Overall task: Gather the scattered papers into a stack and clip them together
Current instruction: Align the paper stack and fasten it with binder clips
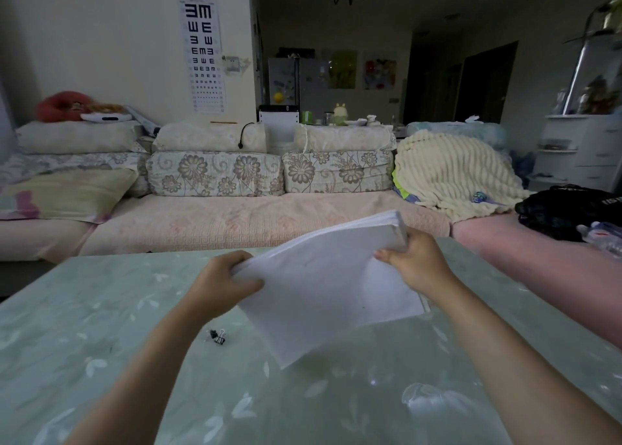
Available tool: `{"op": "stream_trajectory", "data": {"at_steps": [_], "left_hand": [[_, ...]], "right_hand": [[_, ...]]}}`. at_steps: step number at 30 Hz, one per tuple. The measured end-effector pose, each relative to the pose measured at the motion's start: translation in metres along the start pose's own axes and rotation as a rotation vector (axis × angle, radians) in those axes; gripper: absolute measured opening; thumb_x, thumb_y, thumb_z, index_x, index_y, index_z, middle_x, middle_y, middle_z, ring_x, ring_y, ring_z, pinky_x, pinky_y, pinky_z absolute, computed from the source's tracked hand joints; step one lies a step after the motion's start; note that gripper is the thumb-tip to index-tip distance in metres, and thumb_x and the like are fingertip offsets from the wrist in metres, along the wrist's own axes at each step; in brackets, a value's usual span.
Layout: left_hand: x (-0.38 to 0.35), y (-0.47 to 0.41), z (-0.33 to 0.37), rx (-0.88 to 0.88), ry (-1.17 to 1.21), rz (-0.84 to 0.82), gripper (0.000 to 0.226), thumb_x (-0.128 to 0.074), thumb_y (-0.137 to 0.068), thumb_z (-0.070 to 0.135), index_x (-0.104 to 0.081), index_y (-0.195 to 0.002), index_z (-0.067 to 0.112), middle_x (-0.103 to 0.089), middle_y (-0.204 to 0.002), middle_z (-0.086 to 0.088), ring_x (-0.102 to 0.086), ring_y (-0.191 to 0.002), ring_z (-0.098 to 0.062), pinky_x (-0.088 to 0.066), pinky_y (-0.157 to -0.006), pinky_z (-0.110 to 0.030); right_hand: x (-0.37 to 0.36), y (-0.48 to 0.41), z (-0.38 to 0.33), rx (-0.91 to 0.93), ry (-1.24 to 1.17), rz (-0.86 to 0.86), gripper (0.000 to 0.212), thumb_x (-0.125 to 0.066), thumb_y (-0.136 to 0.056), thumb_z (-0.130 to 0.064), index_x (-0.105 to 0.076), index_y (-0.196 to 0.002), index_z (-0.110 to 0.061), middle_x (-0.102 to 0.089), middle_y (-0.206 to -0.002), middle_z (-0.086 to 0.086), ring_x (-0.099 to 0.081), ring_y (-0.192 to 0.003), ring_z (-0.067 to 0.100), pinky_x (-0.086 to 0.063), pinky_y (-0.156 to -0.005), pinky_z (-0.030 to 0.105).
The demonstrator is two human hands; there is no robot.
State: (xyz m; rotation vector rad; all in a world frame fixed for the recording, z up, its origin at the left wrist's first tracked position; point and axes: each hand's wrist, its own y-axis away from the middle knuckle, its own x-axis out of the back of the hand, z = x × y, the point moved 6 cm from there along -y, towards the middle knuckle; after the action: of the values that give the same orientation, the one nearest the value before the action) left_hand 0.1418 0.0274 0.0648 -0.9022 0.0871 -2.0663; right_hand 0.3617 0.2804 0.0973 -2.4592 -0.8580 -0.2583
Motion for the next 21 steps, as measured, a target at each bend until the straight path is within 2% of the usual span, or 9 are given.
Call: {"op": "stream_trajectory", "data": {"at_steps": [3, 5, 8, 10, 13, 16, 19, 21], "left_hand": [[-0.005, -0.002, -0.004, 0.122, 0.532, 0.192, 0.027, -0.086, -0.070, 0.017, -0.067, -0.088, 0.019, -0.069, -0.081, 0.001, -0.065, -0.070, -0.012, -0.053, -0.061, -0.028], [-0.014, -0.003, -0.005, 0.175, 0.698, 0.267, 0.028, -0.083, -0.075, 0.015, -0.067, -0.098, 0.013, -0.073, -0.090, -0.003, -0.070, -0.079, -0.017, -0.056, -0.064, -0.031], [-0.027, -0.003, -0.009, 0.194, 0.678, 0.336, 0.019, -0.079, -0.079, 0.017, -0.068, -0.094, 0.018, -0.073, -0.088, 0.001, -0.071, -0.079, -0.015, -0.054, -0.062, -0.029], [-0.036, -0.001, -0.014, 0.190, 0.621, 0.363, 0.019, -0.078, -0.080, 0.018, -0.065, -0.094, 0.017, -0.071, -0.089, -0.002, -0.068, -0.079, -0.017, -0.054, -0.064, -0.031], [-0.043, 0.005, -0.025, 0.189, 0.555, 0.418, 0.024, -0.073, -0.076, 0.037, -0.061, -0.092, 0.022, -0.067, -0.091, 0.000, -0.062, -0.080, -0.015, -0.050, -0.066, -0.031], [-0.047, 0.009, -0.027, 0.199, 0.624, 0.493, 0.026, -0.064, -0.080, 0.050, -0.059, -0.086, 0.024, -0.062, -0.084, 0.002, -0.057, -0.076, -0.012, -0.044, -0.064, -0.027], [-0.048, 0.009, -0.028, 0.282, 0.689, 0.574, 0.025, -0.065, -0.088, 0.045, -0.057, -0.080, 0.022, -0.053, -0.076, 0.004, -0.049, -0.069, -0.009, -0.038, -0.061, -0.027], [-0.048, 0.008, -0.029, 0.310, 0.688, 0.609, 0.017, -0.066, -0.088, 0.036, -0.061, -0.084, 0.021, -0.059, -0.080, 0.005, -0.052, -0.073, -0.011, -0.041, -0.064, -0.028]], "right_hand": [[-0.003, 0.000, 0.026, -0.081, -0.116, 0.039, 0.017, -0.076, -0.081, -0.001, -0.072, -0.090, -0.015, -0.073, -0.082, -0.005, -0.069, -0.068, 0.000, -0.052, -0.062, 0.015], [-0.010, 0.002, 0.042, -0.138, -0.208, 0.055, 0.019, -0.074, -0.082, 0.001, -0.070, -0.093, -0.014, -0.074, -0.084, -0.004, -0.071, -0.070, 0.004, -0.053, -0.060, 0.015], [-0.027, 0.007, 0.073, -0.212, -0.279, 0.066, 0.022, -0.073, -0.083, 0.004, -0.069, -0.094, -0.014, -0.075, -0.093, 0.006, -0.072, -0.080, 0.019, -0.058, -0.071, 0.027], [-0.038, 0.012, 0.093, -0.268, -0.291, 0.040, 0.021, -0.074, -0.082, 0.002, -0.070, -0.094, -0.015, -0.075, -0.099, 0.009, -0.072, -0.084, 0.022, -0.057, -0.077, 0.033], [-0.051, 0.019, 0.110, -0.342, -0.272, -0.051, 0.024, -0.075, -0.082, -0.001, -0.069, -0.099, -0.016, -0.075, -0.100, 0.006, -0.072, -0.086, 0.020, -0.056, -0.071, 0.030], [-0.052, 0.013, 0.110, -0.309, -0.331, -0.027, 0.032, -0.076, -0.075, -0.003, -0.066, -0.103, -0.017, -0.075, -0.099, 0.006, -0.072, -0.087, 0.022, -0.054, -0.071, 0.031], [-0.052, 0.008, 0.106, -0.269, -0.299, 0.030, 0.036, -0.065, -0.061, -0.013, -0.066, -0.096, -0.018, -0.073, -0.090, 0.002, -0.069, -0.082, 0.021, -0.052, -0.070, 0.031], [-0.054, 0.007, 0.105, -0.244, -0.286, 0.059, 0.035, -0.060, -0.059, -0.012, -0.065, -0.093, -0.018, -0.071, -0.087, 0.004, -0.067, -0.080, 0.022, -0.051, -0.072, 0.033]]}}
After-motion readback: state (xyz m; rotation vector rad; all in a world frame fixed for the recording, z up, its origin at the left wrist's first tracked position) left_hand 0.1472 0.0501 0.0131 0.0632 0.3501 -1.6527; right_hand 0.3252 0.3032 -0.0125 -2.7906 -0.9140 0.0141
